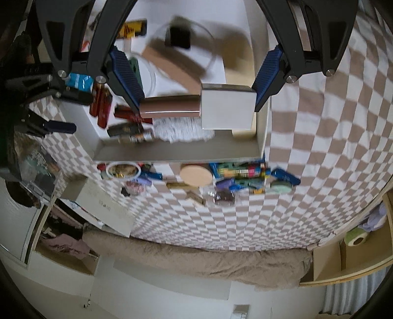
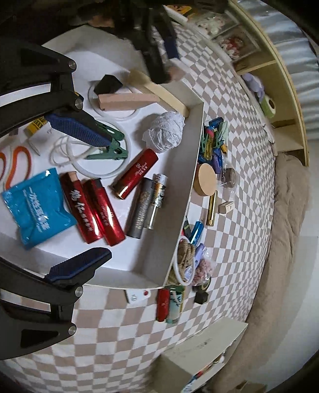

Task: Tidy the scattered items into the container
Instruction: 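Open the right tool to drop the red lighter into the tray, then carry the white brush over the tray with the left tool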

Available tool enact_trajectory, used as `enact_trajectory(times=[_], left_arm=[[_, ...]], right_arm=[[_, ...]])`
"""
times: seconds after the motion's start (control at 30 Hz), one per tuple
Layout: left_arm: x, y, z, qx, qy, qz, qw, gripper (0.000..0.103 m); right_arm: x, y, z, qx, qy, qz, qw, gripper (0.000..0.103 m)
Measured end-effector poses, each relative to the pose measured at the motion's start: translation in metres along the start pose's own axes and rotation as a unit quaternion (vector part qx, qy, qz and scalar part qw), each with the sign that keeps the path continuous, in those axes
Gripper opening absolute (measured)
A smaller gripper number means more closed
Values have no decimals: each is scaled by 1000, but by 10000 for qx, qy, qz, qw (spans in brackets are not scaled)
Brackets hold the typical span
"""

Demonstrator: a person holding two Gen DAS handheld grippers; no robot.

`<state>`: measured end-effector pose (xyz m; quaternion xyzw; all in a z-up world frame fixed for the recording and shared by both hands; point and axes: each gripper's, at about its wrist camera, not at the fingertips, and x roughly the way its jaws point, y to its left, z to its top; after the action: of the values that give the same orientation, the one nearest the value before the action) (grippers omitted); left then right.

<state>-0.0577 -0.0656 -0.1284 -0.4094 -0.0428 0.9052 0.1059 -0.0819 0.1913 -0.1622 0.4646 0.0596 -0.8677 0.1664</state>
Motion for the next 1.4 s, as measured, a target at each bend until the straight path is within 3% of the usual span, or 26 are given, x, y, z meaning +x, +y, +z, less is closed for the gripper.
enact_trajectory(times=[0.37,0.73,1.0,1.13,1.4], left_arm=[[-12,-27,-44,304,669,117,9972,87],[-13,-47,-62,664,1185,402,9899,87],[-1,-47,-73,598,1607,451,9842,87],[6,-47,-75,635,1727,533,9815,87],[16,-47,-75,804,1740,840,9779,87]], right_arm=[[-5,-10,-15,445,-399,193,9980,84],[-9,-17,-27,565,-560,500,9956,85],[-19,-16,-30,552,-751,706,9931,85],[-23,-20,-32,636,-832,756,9916,103],[-22,-29,-33,787,-853,791,9901,103]])
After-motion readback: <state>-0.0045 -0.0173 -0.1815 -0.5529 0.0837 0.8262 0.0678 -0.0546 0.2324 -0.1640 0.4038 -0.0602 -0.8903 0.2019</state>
